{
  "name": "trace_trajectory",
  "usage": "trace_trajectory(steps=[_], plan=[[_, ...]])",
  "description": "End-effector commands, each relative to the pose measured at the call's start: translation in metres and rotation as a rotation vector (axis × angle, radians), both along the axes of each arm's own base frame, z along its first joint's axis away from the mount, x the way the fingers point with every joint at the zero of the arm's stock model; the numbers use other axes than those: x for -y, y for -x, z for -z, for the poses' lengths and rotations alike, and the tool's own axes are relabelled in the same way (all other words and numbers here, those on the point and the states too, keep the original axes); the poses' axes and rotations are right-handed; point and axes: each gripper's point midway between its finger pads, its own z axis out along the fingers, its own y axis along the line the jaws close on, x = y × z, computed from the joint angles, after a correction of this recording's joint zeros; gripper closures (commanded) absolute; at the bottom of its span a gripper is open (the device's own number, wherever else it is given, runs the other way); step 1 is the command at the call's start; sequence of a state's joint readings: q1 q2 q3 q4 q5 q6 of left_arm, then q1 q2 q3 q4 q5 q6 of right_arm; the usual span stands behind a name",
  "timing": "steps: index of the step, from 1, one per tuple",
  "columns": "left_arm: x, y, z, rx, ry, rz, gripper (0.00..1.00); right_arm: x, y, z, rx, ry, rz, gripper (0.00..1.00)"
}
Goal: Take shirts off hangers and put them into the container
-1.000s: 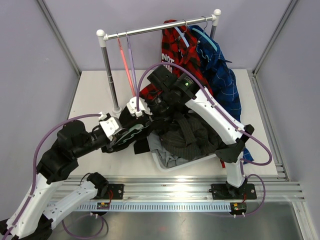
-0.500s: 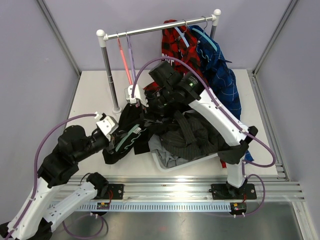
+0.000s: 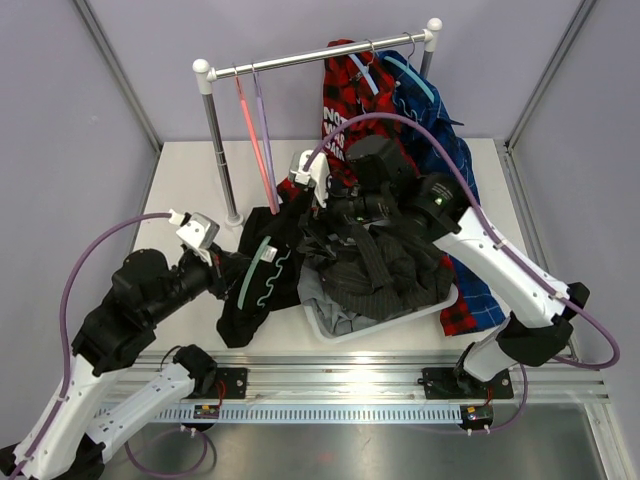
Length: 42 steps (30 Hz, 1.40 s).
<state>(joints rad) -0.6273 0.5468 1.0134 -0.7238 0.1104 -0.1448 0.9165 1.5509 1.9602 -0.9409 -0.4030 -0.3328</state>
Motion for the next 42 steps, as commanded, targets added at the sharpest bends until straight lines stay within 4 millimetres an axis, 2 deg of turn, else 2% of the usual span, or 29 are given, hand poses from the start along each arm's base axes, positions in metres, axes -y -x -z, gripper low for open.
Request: trace_trajectory(steps=[1,3,8,11,12,13,15,16,18,19,21,22,25,27,29,33,36,37,39,40,42], plan=[[0.002,0.000,-0.052,0.070,0.163,-0.032,1.00,-0.022,-0.017,0.020,-0.078,-0.028,0.096,0.20],[0.000,0.002,-0.057,0.076,0.174,-0.032,1.00,-0.028,-0.034,0.029,-0.060,-0.011,0.149,0.18],[-0.003,0.004,-0.062,0.088,0.177,-0.040,1.00,-0.033,-0.062,0.031,0.005,0.012,0.233,0.16],[-0.004,0.003,-0.063,0.095,0.168,-0.044,1.00,-0.040,-0.066,0.037,0.013,0.028,0.218,0.26],[-0.005,0.002,-0.063,0.101,0.161,-0.047,1.00,-0.042,-0.065,0.038,0.010,0.031,0.205,0.33],[-0.006,0.000,-0.063,0.107,0.155,-0.056,1.00,-0.044,-0.062,0.036,0.006,0.028,0.187,0.60],[-0.009,-0.003,-0.060,0.112,0.123,-0.068,1.00,-0.049,-0.048,0.028,-0.025,0.011,0.110,0.89],[-0.012,-0.005,-0.059,0.117,0.108,-0.084,1.00,-0.050,-0.044,0.021,-0.027,-0.003,0.087,1.00],[-0.014,-0.010,-0.052,0.123,0.055,-0.091,1.00,-0.051,-0.026,-0.007,-0.017,-0.063,-0.002,1.00],[-0.014,-0.012,-0.050,0.126,0.040,-0.095,1.00,-0.051,-0.016,-0.028,-0.007,-0.108,-0.045,1.00],[-0.012,-0.016,-0.046,0.132,0.004,-0.082,1.00,-0.052,-0.005,-0.049,-0.003,-0.157,-0.100,1.00],[-0.009,-0.019,-0.044,0.130,-0.015,-0.074,1.00,-0.052,0.000,-0.067,0.008,-0.199,-0.114,1.00],[-0.005,-0.022,-0.050,0.147,-0.013,-0.058,1.00,-0.057,0.016,-0.087,-0.001,-0.257,-0.191,1.00],[-0.001,-0.025,-0.054,0.158,-0.011,-0.048,1.00,-0.064,0.029,-0.088,-0.043,-0.270,-0.240,1.00],[0.002,-0.027,-0.060,0.173,-0.005,-0.043,1.00,-0.073,0.047,-0.085,-0.075,-0.269,-0.306,1.00],[0.008,-0.028,-0.065,0.196,0.009,-0.018,1.00,-0.086,0.063,-0.069,-0.125,-0.237,-0.355,1.00],[0.010,-0.026,-0.068,0.212,0.024,-0.002,1.00,-0.095,0.059,-0.048,-0.172,-0.193,-0.344,1.00],[0.009,-0.024,-0.072,0.226,0.035,0.000,1.00,-0.098,0.056,-0.034,-0.198,-0.162,-0.336,1.00],[0.007,-0.023,-0.072,0.234,0.038,-0.003,1.00,-0.099,0.055,-0.018,-0.222,-0.124,-0.335,1.00],[0.006,-0.022,-0.073,0.242,0.039,-0.006,1.00,-0.100,0.055,-0.003,-0.242,-0.083,-0.328,1.00],[0.002,-0.018,-0.072,0.256,0.034,-0.006,1.00,-0.098,0.053,0.008,-0.225,-0.047,-0.332,1.00]])
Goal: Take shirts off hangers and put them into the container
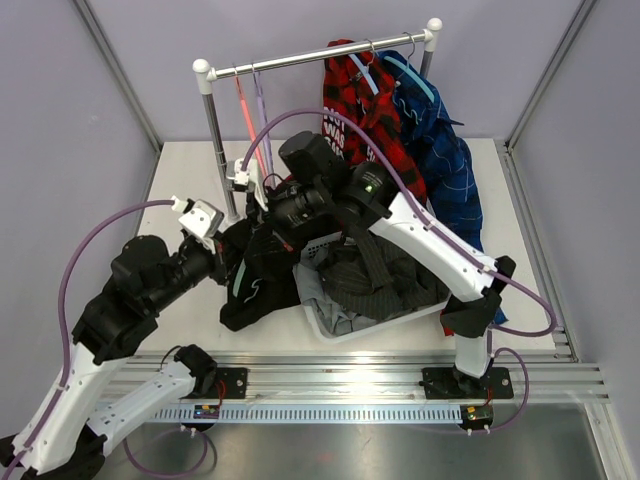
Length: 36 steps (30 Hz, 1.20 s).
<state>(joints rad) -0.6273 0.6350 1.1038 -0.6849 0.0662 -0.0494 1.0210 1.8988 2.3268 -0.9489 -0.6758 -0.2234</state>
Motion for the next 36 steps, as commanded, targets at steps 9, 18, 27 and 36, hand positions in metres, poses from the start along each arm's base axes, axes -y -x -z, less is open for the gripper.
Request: trace_trajectory(steps=[9,18,27,36], plan=[[0.006,0.019,-0.020,0.337,0.005,0.158,1.00,0.058,0.001,0.039,0.281,0.242,-0.133,0.38],[0.019,0.021,-0.016,0.423,-0.112,0.284,1.00,0.101,0.008,0.004,0.628,0.151,-0.261,0.19],[0.033,0.034,-0.033,0.398,-0.155,0.425,1.00,0.073,-0.009,0.042,0.704,0.186,-0.405,0.18],[0.035,0.048,-0.040,0.409,-0.116,0.475,1.00,0.058,-0.030,0.067,0.701,0.250,-0.371,0.26]])
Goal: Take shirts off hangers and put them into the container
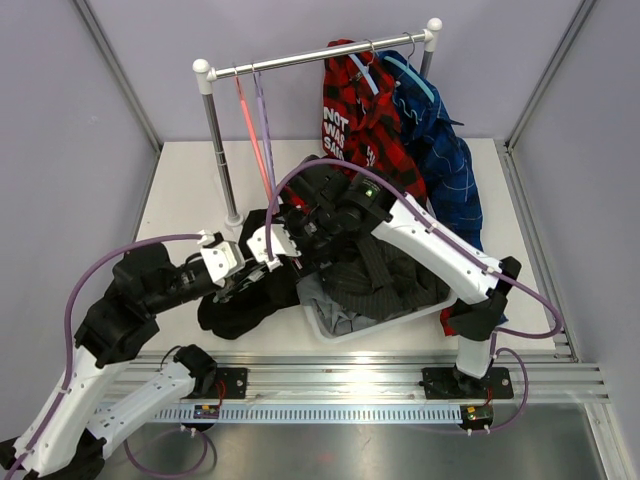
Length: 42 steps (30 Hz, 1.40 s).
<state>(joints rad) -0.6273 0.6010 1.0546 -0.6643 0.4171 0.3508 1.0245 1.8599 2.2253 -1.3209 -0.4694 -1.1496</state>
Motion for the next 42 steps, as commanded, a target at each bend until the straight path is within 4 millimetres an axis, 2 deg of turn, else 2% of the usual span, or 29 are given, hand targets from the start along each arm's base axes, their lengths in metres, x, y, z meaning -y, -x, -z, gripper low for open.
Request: trace_trajectory(steps=[1,3,5,8,9,13,14,15,16,17,18,19,20,21,24,25,26,27,31,37,42], plan=[[0.006,0.014,-0.046,0.124,0.099,0.080,1.00,-0.006,-0.001,-0.010,0.039,-0.038,-0.012,0.28],[0.007,0.014,-0.047,0.132,0.106,0.081,1.00,-0.006,0.001,-0.004,0.013,-0.019,-0.012,0.46],[0.008,0.010,-0.048,0.136,0.117,0.073,1.00,-0.006,0.003,-0.002,-0.012,-0.014,-0.007,0.75],[0.009,0.004,-0.046,0.133,0.121,0.054,1.00,-0.006,0.006,-0.004,-0.032,-0.018,0.006,0.90],[0.009,0.003,-0.045,0.129,0.122,0.047,1.00,-0.005,0.006,-0.005,-0.032,-0.018,0.013,1.00],[0.005,-0.008,-0.047,0.114,0.173,-0.030,0.99,0.004,-0.005,-0.007,-0.019,0.001,0.124,1.00],[-0.002,-0.015,-0.044,0.107,0.183,-0.097,0.94,0.006,-0.011,-0.008,-0.010,0.000,0.162,1.00],[-0.007,-0.018,-0.044,0.083,0.210,-0.140,0.74,0.009,-0.020,-0.012,0.010,-0.014,0.223,1.00],[-0.012,-0.022,-0.042,0.068,0.222,-0.188,0.59,0.012,-0.026,-0.015,0.013,-0.027,0.257,1.00],[-0.026,-0.028,-0.043,0.065,0.247,-0.280,0.47,0.019,-0.041,-0.018,0.016,-0.038,0.317,1.00],[-0.032,-0.030,-0.037,0.013,0.275,-0.333,0.27,0.023,-0.048,-0.025,-0.001,-0.069,0.368,1.00],[-0.039,-0.031,-0.035,-0.010,0.299,-0.379,0.22,0.027,-0.056,-0.029,-0.011,-0.086,0.405,1.00],[-0.052,-0.037,-0.032,-0.032,0.324,-0.472,0.18,0.037,-0.074,-0.035,-0.023,-0.119,0.461,1.00],[-0.061,-0.035,-0.028,-0.060,0.362,-0.517,0.15,0.043,-0.080,-0.042,-0.038,-0.148,0.489,1.00],[-0.079,-0.035,-0.004,-0.215,0.458,-0.674,0.12,0.058,-0.097,-0.053,-0.107,-0.213,0.560,1.00],[-0.084,-0.038,0.015,-0.308,0.502,-0.756,0.11,0.059,-0.097,-0.054,-0.128,-0.222,0.572,1.00],[-0.085,-0.038,0.025,-0.361,0.525,-0.787,0.11,0.058,-0.096,-0.054,-0.145,-0.230,0.568,1.00],[-0.083,-0.039,0.044,-0.437,0.548,-0.819,0.11,0.057,-0.094,-0.055,-0.159,-0.236,0.570,1.00],[-0.085,-0.051,0.082,-0.554,0.586,-0.964,0.11,0.053,-0.092,-0.058,-0.194,-0.262,0.572,1.00],[-0.080,-0.079,0.109,-0.591,0.523,-1.093,0.11,0.051,-0.086,-0.061,-0.226,-0.279,0.559,1.00],[-0.078,-0.094,0.115,-0.577,0.499,-1.143,0.16,0.054,-0.081,-0.063,-0.232,-0.288,0.555,1.00]])
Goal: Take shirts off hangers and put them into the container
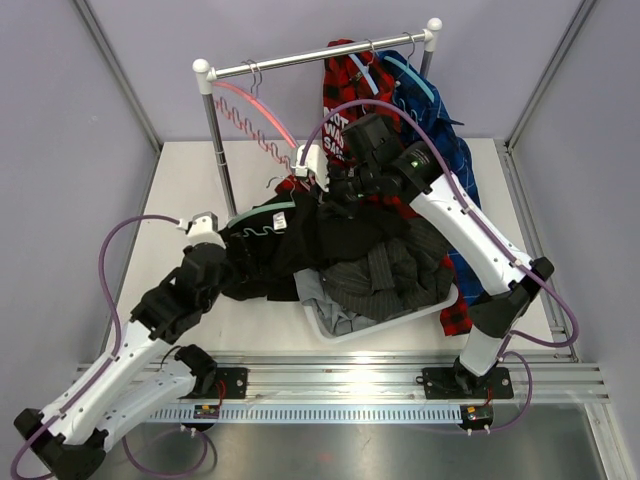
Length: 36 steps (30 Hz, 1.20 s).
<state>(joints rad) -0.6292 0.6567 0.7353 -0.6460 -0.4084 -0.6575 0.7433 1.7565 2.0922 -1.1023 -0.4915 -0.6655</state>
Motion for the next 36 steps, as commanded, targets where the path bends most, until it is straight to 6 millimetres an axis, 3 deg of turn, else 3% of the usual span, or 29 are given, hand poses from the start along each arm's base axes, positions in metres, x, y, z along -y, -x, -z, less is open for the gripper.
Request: trace_trajectory(steps=[1,6,10,16,20,22,27,32,36], plan=[[-0.006,-0.023,-0.025,0.104,0.045,-0.108,0.18,-0.001,0.011,-0.039,0.055,-0.114,-0.017,1.00],[-0.013,-0.037,-0.011,0.094,-0.005,-0.141,0.32,0.001,0.014,-0.042,0.057,-0.122,-0.021,1.00],[-0.018,-0.043,-0.004,0.103,-0.016,-0.149,0.51,0.002,0.015,-0.041,0.057,-0.121,-0.022,1.00],[-0.031,-0.052,0.009,0.094,-0.048,-0.177,0.62,0.004,0.017,-0.043,0.059,-0.124,-0.023,1.00],[-0.049,-0.054,0.011,0.102,-0.081,-0.229,0.92,0.008,0.015,-0.041,0.068,-0.117,-0.012,1.00],[-0.059,-0.052,0.010,0.105,-0.096,-0.269,1.00,0.012,0.012,-0.041,0.076,-0.111,0.000,1.00],[-0.087,-0.035,0.007,0.108,-0.084,-0.380,1.00,0.029,0.002,-0.045,0.127,-0.091,0.035,1.00],[-0.119,-0.016,0.017,0.068,-0.092,-0.522,1.00,0.050,0.007,-0.060,0.153,-0.104,0.003,1.00],[-0.113,-0.026,0.023,0.052,-0.054,-0.507,1.00,0.051,0.027,-0.070,0.128,-0.149,-0.084,1.00]])
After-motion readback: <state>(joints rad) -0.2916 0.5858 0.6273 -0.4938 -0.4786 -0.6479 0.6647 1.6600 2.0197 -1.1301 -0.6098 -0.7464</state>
